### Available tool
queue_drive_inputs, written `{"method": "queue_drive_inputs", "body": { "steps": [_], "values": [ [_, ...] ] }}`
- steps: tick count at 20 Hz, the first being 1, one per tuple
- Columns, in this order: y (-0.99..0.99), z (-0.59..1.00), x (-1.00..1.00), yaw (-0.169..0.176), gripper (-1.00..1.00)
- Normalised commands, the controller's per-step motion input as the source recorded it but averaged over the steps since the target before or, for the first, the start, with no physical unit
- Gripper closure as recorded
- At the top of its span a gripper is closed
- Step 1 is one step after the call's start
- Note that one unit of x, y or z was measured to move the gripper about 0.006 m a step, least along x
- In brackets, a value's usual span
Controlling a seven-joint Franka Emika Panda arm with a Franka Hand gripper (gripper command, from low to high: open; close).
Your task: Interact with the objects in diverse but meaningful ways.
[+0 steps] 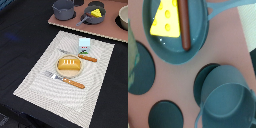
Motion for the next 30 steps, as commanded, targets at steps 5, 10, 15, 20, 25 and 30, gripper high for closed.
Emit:
{"method": "queue_drive_inputs", "body": {
  "steps": [5, 10, 15, 20, 25, 30],
  "values": [
    [-0.83, 0.14, 0.09, -0.031, -1.00],
    [-1.00, -0.07, -0.09, 0.000, -1.00],
    [-0.96, -0.29, -0.32, 0.000, -1.00],
    [-0.95, -0.29, -0.36, 0.000, -1.00],
    [-0.77, -0.20, -0.37, -0.015, -1.00],
    [-0.02, 0.00, -0.01, -0.006, -1.00]
  ]
}}
